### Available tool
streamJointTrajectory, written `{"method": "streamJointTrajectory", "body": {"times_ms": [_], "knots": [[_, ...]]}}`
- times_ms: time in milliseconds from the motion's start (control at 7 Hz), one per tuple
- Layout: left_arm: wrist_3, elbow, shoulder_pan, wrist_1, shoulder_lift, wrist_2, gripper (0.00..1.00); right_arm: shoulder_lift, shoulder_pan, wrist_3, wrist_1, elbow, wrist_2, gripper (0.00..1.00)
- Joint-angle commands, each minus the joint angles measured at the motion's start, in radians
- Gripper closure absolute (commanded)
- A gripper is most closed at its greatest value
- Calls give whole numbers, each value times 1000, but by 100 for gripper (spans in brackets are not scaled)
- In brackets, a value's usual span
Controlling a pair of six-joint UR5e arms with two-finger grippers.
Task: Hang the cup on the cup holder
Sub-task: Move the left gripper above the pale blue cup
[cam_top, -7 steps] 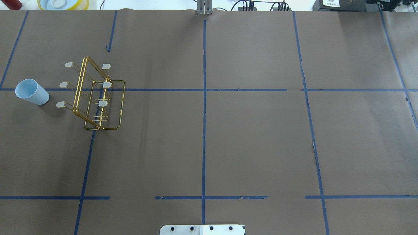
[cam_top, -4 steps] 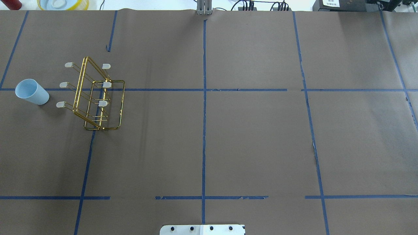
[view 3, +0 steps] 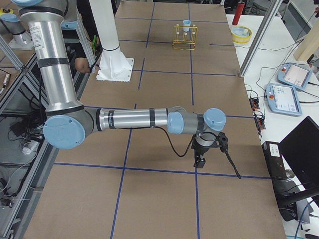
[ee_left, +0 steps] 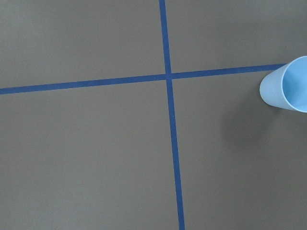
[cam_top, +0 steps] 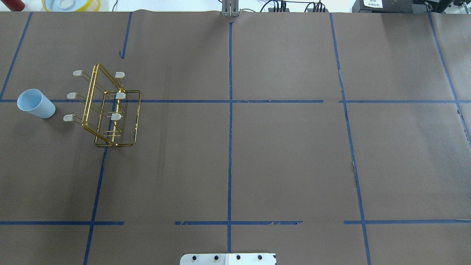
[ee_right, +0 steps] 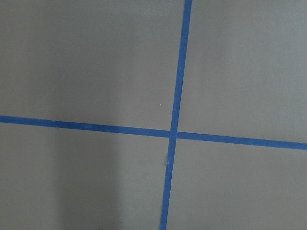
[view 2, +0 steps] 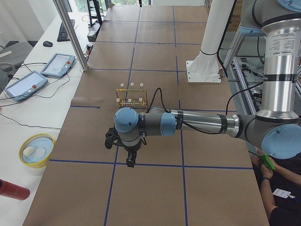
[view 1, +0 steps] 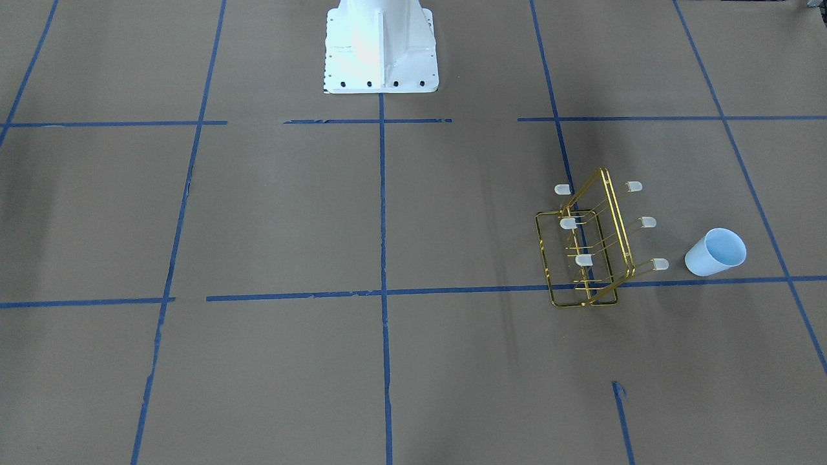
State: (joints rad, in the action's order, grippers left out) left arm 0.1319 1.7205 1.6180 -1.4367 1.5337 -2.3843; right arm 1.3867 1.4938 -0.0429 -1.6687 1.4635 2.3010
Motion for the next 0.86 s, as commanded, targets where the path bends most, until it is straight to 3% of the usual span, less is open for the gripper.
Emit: {"method": "streamJointTrajectory", "body": {"times_ms": [0,143,714], "knots": [[-175,103,0,-55,-1,89,0,0,0,0,1,0,0,0],[-304,147,-15,-150,-4,235,0,0,0,0,1,0,0,0],[-649,241,-263,-287,-9,246,0,0,-1,0,1,0,0,0]]}}
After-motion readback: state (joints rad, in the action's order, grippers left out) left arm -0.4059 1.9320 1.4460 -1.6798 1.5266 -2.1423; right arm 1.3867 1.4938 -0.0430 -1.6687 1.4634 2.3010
